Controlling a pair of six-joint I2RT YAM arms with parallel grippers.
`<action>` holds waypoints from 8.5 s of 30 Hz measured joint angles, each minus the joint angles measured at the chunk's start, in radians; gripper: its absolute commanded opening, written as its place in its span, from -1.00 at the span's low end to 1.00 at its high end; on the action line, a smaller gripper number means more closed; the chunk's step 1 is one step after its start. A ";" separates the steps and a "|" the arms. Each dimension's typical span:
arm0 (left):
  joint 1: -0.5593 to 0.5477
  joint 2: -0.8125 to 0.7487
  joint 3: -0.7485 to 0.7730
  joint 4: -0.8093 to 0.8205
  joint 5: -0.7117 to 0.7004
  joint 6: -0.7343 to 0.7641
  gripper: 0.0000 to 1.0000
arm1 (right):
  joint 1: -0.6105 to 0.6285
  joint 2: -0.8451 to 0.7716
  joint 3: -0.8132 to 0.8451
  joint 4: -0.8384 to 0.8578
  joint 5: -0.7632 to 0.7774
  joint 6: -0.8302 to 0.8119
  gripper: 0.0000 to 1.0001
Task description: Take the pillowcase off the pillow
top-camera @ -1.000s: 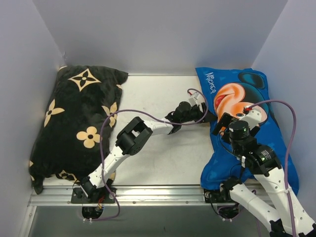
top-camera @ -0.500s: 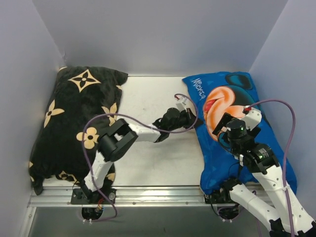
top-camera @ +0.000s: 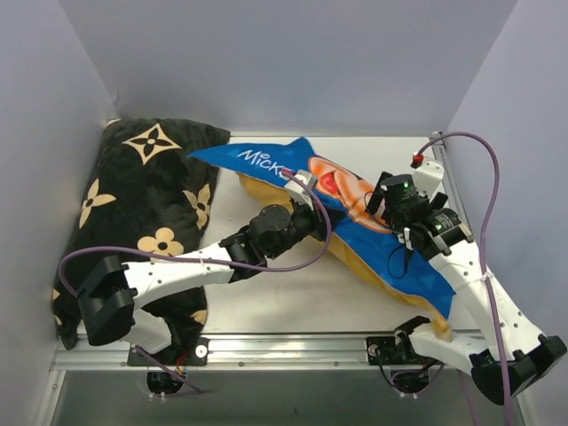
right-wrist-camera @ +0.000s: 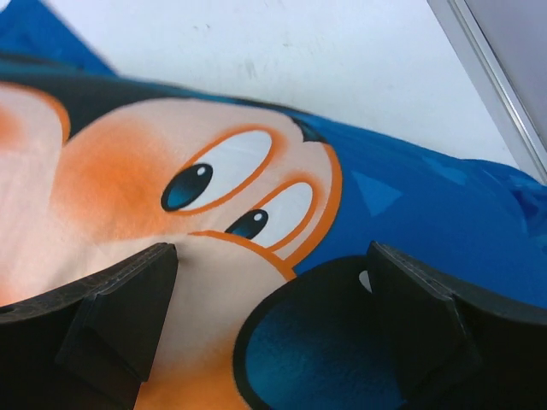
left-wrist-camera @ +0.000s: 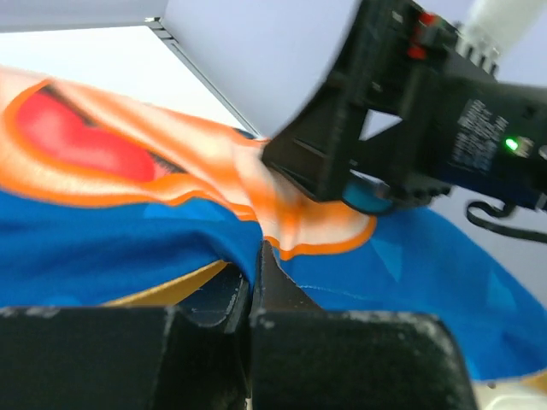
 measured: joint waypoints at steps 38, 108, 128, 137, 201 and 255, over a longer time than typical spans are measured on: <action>-0.254 0.499 1.285 -0.982 -0.572 0.255 -1.00 | -0.212 0.118 0.478 0.010 -0.231 -0.165 1.00; 0.649 0.003 -0.098 -0.529 -0.032 -0.140 -1.00 | 0.331 0.756 0.463 0.185 0.019 -0.131 -1.00; 0.091 0.004 0.204 -0.701 -0.334 -0.108 0.92 | 0.153 0.208 -0.327 0.576 -0.340 0.050 -1.00; 0.087 0.199 0.238 -0.903 -0.487 -0.295 0.09 | 0.113 0.212 -0.360 0.660 -0.409 0.085 -1.00; 0.300 -0.318 -0.583 -0.396 -0.175 -0.444 -1.00 | 0.433 0.780 0.201 0.352 -0.262 -0.187 -1.00; 0.327 0.062 -0.260 -0.561 -0.187 -0.541 -0.10 | 0.114 -0.023 -0.550 0.628 -0.911 0.121 -1.00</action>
